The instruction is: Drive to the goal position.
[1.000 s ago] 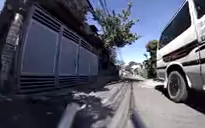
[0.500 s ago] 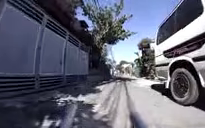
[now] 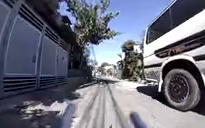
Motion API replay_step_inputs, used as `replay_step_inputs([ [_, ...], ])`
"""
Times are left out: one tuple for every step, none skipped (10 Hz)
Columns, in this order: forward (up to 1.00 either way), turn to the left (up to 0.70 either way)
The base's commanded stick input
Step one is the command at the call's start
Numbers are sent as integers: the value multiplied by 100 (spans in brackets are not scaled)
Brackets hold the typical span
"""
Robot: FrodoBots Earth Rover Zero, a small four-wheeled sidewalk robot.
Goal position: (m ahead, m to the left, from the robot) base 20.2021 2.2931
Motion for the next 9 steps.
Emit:
replay_step_inputs([
  [100, -14],
  [100, 4],
  [100, 14],
  [100, 10],
  [100, 13],
  [100, 22],
  [100, 15],
  [100, 21],
  [100, 21],
])
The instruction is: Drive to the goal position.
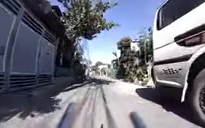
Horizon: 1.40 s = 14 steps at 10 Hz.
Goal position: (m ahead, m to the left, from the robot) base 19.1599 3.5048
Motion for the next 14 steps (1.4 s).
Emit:
replay_step_inputs([
  [100, 11],
  [100, 1],
  [100, -17],
  [100, -36],
  [100, -40],
  [100, -40],
  [100, -40],
  [100, -40],
  [100, -40],
  [100, -40],
  [100, -40],
  [100, -40],
  [100, -37],
  [100, -15],
])
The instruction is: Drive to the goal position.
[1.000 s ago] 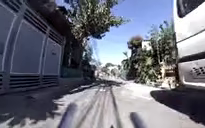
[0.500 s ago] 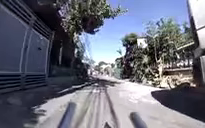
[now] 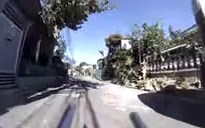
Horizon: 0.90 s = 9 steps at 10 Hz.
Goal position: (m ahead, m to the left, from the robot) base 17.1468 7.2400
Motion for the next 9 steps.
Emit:
replay_step_inputs([
  [100, 15],
  [100, 12],
  [100, 8],
  [100, 15],
  [100, 12],
  [100, 13],
  [100, 13],
  [100, 9],
  [100, 10],
])
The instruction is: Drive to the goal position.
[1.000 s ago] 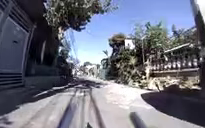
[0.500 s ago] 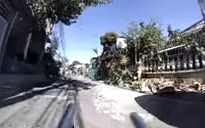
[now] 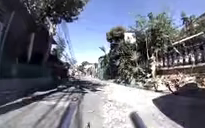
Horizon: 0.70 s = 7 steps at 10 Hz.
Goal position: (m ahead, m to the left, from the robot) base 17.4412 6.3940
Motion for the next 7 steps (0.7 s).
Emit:
replay_step_inputs([
  [100, 10],
  [100, 11],
  [100, 7],
  [100, 0],
  [100, 20],
  [100, 24],
  [100, -39],
])
